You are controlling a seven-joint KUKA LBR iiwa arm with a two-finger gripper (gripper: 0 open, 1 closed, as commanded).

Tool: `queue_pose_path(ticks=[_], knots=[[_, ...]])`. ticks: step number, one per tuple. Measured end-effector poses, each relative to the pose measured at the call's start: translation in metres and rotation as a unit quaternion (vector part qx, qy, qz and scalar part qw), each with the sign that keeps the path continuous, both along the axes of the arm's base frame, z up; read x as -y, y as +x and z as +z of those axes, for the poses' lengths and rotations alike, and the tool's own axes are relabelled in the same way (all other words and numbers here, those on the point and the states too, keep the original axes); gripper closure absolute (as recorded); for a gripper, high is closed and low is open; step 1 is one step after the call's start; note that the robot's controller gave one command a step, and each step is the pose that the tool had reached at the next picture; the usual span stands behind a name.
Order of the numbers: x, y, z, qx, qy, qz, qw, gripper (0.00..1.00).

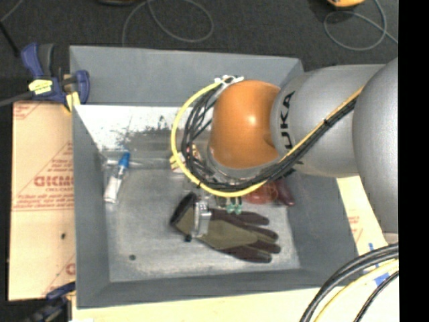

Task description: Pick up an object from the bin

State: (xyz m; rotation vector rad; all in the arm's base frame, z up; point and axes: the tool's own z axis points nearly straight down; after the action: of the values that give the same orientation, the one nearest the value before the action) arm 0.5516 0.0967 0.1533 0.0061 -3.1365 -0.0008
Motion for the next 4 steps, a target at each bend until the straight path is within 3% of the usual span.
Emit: queue_pose_path(ticks=[1, 2, 3, 4], knots=[[0.0, 0.002, 0.005, 0.0041, 0.0, -0.001, 1.0, 0.0], [0.055, -0.026, -0.072, 0.0036, 0.001, -0.027, 0.9996, 0.0], [0.078, -0.028, -0.11, 0.0029, 0.001, -0.029, 0.9996, 0.0], [0.073, -0.03, -0.089, 0.0049, 0.001, -0.081, 0.9967, 0.0]])
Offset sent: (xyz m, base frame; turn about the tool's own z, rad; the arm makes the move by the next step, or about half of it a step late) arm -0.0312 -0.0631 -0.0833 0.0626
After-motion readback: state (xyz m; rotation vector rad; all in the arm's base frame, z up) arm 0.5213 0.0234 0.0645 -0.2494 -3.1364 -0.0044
